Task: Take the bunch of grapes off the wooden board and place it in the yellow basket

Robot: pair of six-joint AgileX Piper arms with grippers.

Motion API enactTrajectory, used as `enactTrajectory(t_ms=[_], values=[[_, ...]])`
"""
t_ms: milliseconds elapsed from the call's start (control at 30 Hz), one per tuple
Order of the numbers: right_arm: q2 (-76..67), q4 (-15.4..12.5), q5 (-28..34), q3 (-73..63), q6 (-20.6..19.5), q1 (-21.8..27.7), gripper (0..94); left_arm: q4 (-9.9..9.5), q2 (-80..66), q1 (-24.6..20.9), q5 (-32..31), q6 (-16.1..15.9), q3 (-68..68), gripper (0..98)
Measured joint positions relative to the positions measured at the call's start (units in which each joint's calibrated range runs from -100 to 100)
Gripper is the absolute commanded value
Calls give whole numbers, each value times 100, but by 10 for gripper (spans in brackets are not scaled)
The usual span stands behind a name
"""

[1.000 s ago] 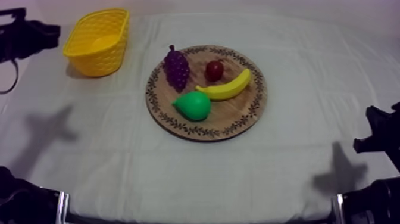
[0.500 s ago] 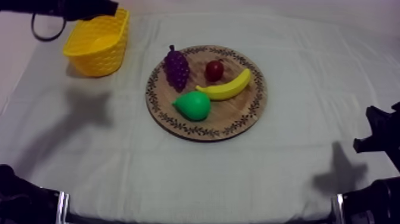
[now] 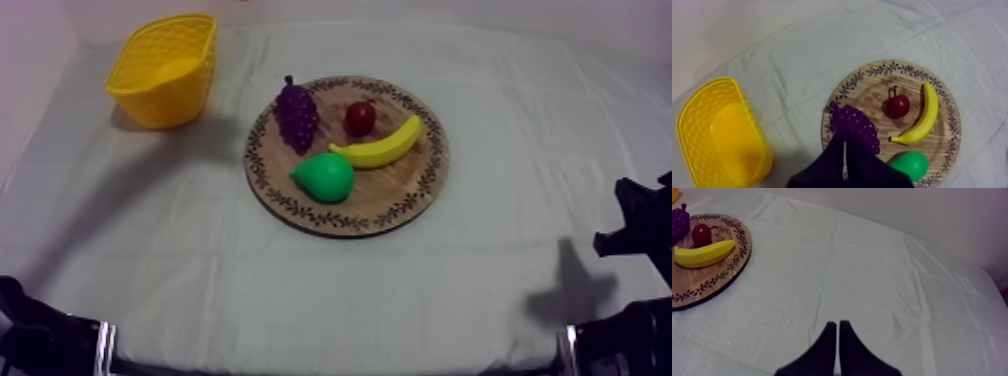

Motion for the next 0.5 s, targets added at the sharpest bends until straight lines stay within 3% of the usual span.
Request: enactTrajectory(t_ms=[300,500], values=[[0,0,0,0,0,0,3,305,1070,-103,116,116,-835,7],[0,0,0,0,-3,0,3,494,1421,-198,445,562,-986,6]])
